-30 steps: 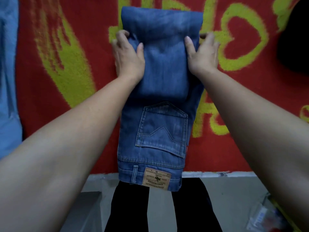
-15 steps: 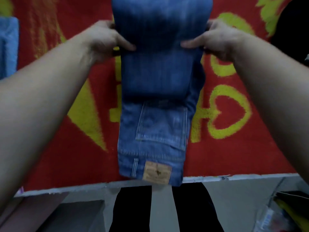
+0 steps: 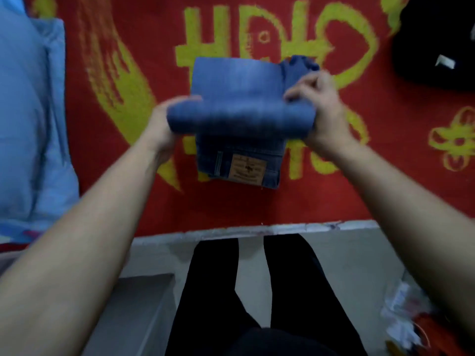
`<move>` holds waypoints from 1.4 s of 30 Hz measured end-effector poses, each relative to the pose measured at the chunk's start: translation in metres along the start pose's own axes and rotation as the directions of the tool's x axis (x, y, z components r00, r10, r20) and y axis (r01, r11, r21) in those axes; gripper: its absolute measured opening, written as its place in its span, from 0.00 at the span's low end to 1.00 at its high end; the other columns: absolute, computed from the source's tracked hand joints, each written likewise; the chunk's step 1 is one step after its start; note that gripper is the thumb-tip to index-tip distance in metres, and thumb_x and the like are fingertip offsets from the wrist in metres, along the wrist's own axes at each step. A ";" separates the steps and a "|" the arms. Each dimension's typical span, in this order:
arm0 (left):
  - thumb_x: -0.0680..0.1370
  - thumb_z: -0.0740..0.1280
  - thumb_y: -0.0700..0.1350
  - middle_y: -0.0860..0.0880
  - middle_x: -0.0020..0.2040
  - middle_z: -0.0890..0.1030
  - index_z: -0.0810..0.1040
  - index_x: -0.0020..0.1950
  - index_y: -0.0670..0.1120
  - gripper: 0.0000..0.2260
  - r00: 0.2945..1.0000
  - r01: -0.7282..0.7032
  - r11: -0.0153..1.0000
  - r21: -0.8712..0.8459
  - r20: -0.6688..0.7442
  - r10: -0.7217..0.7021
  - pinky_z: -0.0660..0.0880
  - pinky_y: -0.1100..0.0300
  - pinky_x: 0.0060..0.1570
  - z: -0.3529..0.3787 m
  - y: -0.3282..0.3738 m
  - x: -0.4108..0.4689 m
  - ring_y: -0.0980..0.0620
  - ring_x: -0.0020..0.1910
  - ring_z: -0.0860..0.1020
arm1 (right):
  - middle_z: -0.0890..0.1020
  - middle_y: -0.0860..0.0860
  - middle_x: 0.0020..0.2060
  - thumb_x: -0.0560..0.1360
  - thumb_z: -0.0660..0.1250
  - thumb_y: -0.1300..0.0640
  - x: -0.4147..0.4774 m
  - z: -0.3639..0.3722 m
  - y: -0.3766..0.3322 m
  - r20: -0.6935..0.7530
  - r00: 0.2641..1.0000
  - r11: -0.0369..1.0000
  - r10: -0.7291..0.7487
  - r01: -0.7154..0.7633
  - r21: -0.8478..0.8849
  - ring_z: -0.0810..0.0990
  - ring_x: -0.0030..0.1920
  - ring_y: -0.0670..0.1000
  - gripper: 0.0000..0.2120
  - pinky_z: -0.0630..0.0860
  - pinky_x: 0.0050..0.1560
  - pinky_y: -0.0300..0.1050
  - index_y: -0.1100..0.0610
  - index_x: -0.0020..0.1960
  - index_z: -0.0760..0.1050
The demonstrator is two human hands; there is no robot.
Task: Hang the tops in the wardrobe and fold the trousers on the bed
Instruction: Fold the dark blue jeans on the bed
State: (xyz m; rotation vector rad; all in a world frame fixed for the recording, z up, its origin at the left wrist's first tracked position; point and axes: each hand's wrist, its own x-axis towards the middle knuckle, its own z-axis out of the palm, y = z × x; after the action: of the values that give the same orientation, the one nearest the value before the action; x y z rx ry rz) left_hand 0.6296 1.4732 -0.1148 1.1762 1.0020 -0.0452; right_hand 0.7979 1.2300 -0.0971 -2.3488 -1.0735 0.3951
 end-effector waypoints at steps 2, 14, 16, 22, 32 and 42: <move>0.77 0.62 0.28 0.55 0.39 0.84 0.79 0.48 0.48 0.15 0.995 0.096 0.984 0.152 -0.035 -0.092 0.76 0.69 0.39 -0.010 -0.030 -0.015 0.59 0.38 0.81 | 0.75 0.55 0.53 0.69 0.71 0.62 -0.033 0.010 -0.006 0.192 0.981 0.998 0.017 -0.005 -0.061 0.74 0.56 0.59 0.10 0.70 0.57 0.47 0.55 0.49 0.81; 0.82 0.56 0.49 0.40 0.77 0.61 0.66 0.76 0.47 0.22 0.845 -0.206 0.352 0.913 -0.016 0.535 0.58 0.49 0.72 0.036 -0.054 -0.037 0.41 0.76 0.61 | 0.63 0.64 0.76 0.80 0.60 0.59 -0.060 0.042 -0.023 -0.074 0.990 0.971 0.124 -0.136 -0.198 0.62 0.76 0.64 0.23 0.60 0.75 0.57 0.59 0.74 0.70; 0.82 0.54 0.53 0.40 0.80 0.54 0.59 0.79 0.52 0.24 0.836 -0.226 0.186 0.956 0.093 0.541 0.56 0.43 0.73 0.054 -0.054 -0.025 0.42 0.79 0.54 | 0.58 0.64 0.78 0.82 0.58 0.52 -0.041 0.054 -0.023 -0.084 0.988 0.938 0.132 -0.152 -0.313 0.56 0.78 0.65 0.26 0.56 0.76 0.60 0.57 0.78 0.63; 0.82 0.47 0.63 0.42 0.81 0.44 0.45 0.81 0.55 0.29 0.911 -0.166 0.082 0.983 0.121 0.394 0.50 0.35 0.74 0.060 -0.097 0.019 0.43 0.80 0.43 | 0.46 0.59 0.81 0.73 0.48 0.23 -0.012 0.093 0.039 0.075 0.846 0.843 0.528 -0.512 -0.162 0.49 0.80 0.58 0.49 0.50 0.78 0.59 0.52 0.82 0.40; 0.82 0.46 0.64 0.40 0.80 0.42 0.42 0.81 0.53 0.31 0.925 -0.160 0.065 0.985 0.127 0.358 0.55 0.36 0.73 0.063 -0.100 0.028 0.41 0.79 0.42 | 0.43 0.58 0.81 0.73 0.50 0.23 -0.011 0.101 0.041 0.092 0.797 0.802 0.597 -0.590 -0.091 0.45 0.81 0.54 0.49 0.45 0.78 0.58 0.50 0.81 0.36; 0.81 0.57 0.59 0.37 0.80 0.46 0.55 0.80 0.53 0.29 0.922 -0.255 0.151 0.955 0.193 0.336 0.57 0.44 0.73 0.039 -0.129 -0.058 0.37 0.79 0.48 | 0.53 0.69 0.77 0.83 0.61 0.49 -0.103 0.115 -0.026 -0.113 0.906 0.912 0.409 -0.409 0.025 0.56 0.78 0.65 0.29 0.59 0.77 0.54 0.59 0.79 0.59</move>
State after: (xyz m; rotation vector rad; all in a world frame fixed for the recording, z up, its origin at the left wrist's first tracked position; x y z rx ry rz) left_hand 0.5537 1.3607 -0.1710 2.6165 0.6981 -0.3913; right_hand 0.6629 1.2042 -0.1718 -2.5579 -0.5187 0.4008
